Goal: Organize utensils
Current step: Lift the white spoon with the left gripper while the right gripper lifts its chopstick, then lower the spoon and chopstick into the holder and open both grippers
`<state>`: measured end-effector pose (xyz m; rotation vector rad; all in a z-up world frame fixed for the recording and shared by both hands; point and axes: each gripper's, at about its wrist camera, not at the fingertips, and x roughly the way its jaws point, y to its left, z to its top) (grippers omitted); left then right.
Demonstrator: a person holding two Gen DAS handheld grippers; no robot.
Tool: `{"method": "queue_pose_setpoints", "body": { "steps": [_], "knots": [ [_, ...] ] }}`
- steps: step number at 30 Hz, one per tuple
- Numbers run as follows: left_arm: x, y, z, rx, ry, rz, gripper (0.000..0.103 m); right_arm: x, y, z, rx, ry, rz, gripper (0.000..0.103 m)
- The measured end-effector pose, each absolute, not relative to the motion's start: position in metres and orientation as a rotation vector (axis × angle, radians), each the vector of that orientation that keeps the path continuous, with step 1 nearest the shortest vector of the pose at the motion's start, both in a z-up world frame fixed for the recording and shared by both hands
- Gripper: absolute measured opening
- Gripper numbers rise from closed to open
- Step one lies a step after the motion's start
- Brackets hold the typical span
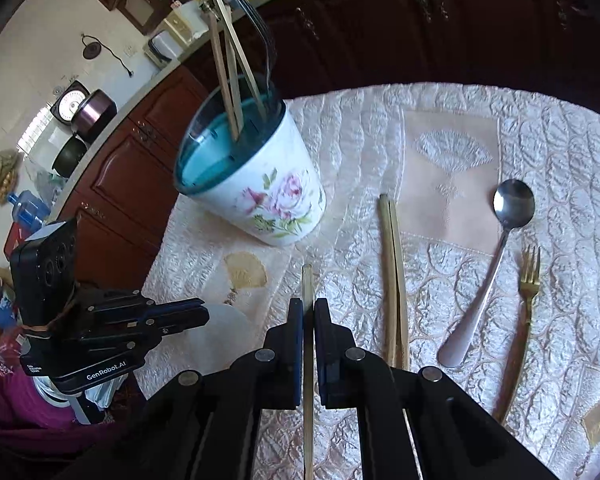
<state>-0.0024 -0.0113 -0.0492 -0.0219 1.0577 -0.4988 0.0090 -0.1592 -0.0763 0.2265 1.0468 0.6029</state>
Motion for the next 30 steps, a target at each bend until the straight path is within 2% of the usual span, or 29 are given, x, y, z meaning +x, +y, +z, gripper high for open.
{"method": "queue_pose_setpoints", "body": {
  "steps": [30],
  "knots": [
    [-0.012, 0.043, 0.049, -0.191, 0.826, -0.452, 0.001, -0.011, -0.169, 0.036, 0.251, 0.800, 0.653, 0.005]
  ]
}}
